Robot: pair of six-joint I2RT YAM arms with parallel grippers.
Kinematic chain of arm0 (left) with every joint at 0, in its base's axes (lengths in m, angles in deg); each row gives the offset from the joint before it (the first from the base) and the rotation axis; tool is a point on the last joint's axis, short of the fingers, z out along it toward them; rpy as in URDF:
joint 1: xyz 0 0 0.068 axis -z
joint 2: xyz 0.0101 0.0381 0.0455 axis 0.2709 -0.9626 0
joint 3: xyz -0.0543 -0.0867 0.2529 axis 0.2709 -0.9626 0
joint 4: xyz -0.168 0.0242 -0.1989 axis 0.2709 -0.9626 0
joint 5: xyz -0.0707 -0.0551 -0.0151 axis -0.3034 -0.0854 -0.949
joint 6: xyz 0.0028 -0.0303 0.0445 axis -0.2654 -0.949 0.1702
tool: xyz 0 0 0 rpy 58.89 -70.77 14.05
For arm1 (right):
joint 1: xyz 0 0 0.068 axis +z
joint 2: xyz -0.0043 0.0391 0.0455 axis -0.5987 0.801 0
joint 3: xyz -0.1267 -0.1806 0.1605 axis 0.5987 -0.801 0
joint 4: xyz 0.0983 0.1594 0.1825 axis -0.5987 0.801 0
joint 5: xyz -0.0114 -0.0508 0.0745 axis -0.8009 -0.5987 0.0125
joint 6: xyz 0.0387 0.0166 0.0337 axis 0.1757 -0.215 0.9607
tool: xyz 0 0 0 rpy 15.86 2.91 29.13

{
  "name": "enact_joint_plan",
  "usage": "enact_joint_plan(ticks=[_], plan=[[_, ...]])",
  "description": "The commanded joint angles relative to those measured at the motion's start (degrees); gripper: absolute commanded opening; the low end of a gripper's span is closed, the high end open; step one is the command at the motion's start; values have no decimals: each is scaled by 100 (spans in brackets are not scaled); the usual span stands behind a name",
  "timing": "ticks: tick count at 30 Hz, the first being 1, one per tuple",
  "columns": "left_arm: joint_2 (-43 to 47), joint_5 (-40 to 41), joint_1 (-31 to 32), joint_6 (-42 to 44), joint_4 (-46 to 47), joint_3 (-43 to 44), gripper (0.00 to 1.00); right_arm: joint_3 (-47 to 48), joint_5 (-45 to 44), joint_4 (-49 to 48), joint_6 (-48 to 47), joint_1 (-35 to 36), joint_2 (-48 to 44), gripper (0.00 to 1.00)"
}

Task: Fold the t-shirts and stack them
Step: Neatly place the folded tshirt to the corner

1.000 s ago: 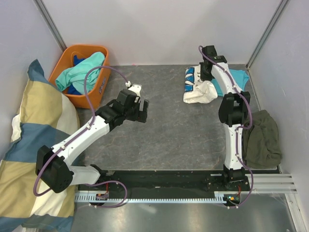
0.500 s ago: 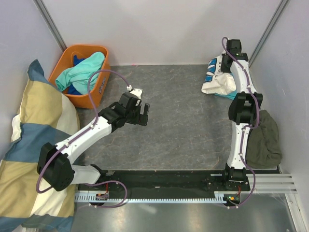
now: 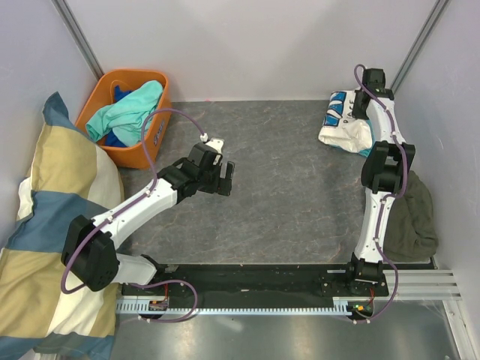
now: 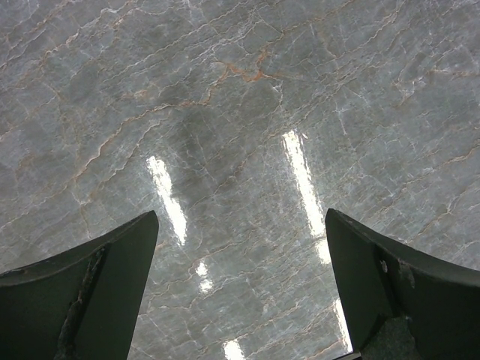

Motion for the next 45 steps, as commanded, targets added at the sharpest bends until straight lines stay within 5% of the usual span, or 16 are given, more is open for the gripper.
enact_joint_plan(ticks=[1,9,12,13,16,20,27,32,45], plan=[[-11,-105,-20,-164,184,34,100,-342,-347,-338,-82,-150,-277,3],[-11,-96,-11,-138,184,16,100,-510,-479,-435,-21,-326,-286,3],[-29,-96,-20,-146,184,-2,100,-501,-532,-479,14,-379,-286,29],[-20,-96,-11,-146,184,7,100,-510,-715,-496,49,-396,-294,54],[-38,-96,-11,-120,184,25,100,-719,-953,-776,278,-396,-610,98],[-37,-44,-11,-41,175,121,100,-1730,-841,-1787,497,-388,-1637,98],[-239,-158,-11,73,359,411,100,-2755,-138,-1989,550,-63,-2928,98],[-161,-315,-20,109,841,482,100,-4829,-101,-2763,541,815,-4362,98],[471,-290,-11,-480,1766,-651,100,-8093,-1129,-3045,1507,3609,-7245,98]])
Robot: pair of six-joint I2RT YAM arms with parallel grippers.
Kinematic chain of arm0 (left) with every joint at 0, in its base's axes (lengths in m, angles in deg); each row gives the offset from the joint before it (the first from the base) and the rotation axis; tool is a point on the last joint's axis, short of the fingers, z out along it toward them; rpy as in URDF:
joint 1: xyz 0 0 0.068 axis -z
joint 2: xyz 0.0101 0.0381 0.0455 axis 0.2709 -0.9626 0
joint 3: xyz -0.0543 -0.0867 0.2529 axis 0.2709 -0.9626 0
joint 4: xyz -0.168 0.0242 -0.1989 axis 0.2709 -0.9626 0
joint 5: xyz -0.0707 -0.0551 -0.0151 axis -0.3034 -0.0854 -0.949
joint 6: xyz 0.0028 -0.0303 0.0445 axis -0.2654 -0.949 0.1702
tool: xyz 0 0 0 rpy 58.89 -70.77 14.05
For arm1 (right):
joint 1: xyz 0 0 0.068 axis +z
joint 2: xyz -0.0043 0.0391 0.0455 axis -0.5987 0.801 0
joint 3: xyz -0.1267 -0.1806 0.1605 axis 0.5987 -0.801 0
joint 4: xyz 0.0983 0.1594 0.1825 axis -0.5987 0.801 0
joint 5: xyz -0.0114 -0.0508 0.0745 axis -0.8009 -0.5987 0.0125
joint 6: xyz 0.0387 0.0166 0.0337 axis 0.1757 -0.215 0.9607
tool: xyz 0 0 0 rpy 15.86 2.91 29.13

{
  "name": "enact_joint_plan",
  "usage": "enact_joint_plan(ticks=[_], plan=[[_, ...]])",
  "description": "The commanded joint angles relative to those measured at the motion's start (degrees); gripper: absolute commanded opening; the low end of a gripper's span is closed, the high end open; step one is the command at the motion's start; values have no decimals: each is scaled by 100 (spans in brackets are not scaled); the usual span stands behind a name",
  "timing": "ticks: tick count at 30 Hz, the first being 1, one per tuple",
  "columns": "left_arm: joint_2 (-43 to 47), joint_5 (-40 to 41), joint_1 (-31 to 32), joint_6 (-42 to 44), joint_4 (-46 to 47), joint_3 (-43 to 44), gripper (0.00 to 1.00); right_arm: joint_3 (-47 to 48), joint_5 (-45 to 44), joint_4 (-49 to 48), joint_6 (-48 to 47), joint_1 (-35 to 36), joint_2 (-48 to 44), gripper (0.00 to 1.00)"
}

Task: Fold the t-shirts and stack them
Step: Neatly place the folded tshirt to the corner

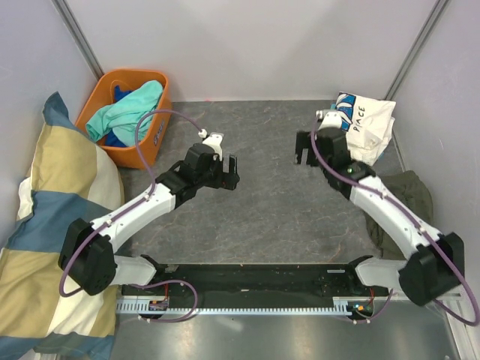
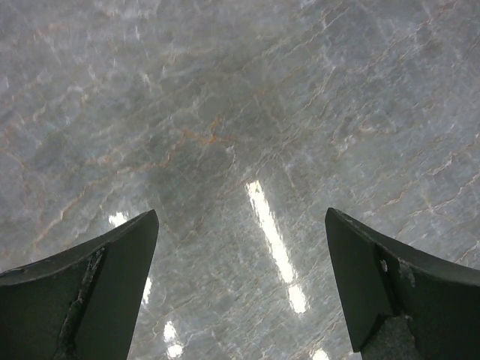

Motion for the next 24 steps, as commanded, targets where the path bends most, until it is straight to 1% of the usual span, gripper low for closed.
enact_joint_plan(ticks=[1,2,3,5,8,10,15,24], plan=[[446,104,-9,-332,454,-488,100,-982,-603,-337,669,796,-973,98],[525,130,-17,-358,481,-636,100,-1410,-725,-459,818,919,-1305,98],[665,157,-9,-428,516,-716,100,-1606,-770,-530,1011,1120,-1474,98],[789,183,-17,-481,569,-918,100,-2105,-892,-645,1161,1306,-1869,98],[973,166,-9,-569,622,-1120,100,-2450,-981,-566,1267,1579,-2169,98],[1079,183,-9,-604,657,-1209,100,-2574,-1095,-505,1241,1720,-2266,98],[1290,254,-9,-631,666,-1420,100,-2531,-1534,-171,1276,1773,-2337,98],[1597,403,-9,-543,692,-1613,100,-2539,-1693,-153,1426,1781,-2354,98]])
